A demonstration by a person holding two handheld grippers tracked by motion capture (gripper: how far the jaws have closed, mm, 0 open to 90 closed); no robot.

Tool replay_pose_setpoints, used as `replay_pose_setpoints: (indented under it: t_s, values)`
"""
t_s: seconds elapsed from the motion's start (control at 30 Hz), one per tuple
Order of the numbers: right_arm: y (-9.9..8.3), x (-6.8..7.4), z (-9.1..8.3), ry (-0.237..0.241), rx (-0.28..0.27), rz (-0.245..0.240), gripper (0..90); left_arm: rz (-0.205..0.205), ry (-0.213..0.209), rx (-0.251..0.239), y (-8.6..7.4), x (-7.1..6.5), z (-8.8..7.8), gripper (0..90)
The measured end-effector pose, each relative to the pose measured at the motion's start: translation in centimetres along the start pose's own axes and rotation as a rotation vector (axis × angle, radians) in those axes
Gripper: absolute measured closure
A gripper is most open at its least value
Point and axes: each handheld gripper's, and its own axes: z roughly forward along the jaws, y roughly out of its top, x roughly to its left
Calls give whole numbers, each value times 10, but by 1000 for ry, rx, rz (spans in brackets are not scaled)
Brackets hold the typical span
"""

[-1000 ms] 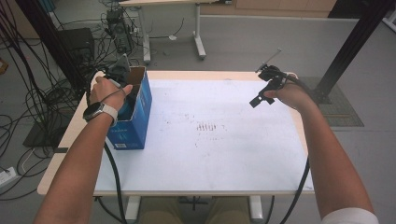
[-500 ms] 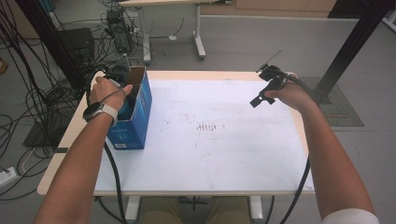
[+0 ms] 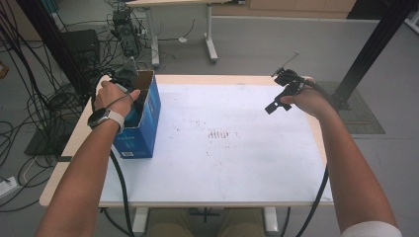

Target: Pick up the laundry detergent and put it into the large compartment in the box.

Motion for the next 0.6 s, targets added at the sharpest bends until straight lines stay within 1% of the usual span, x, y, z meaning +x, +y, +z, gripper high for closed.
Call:
replay_pose_setpoints:
  t_s: [0.6]
  values:
    - [0, 0, 0, -2, 1, 3, 107, 4, 3, -3, 0, -1, 0, 366]
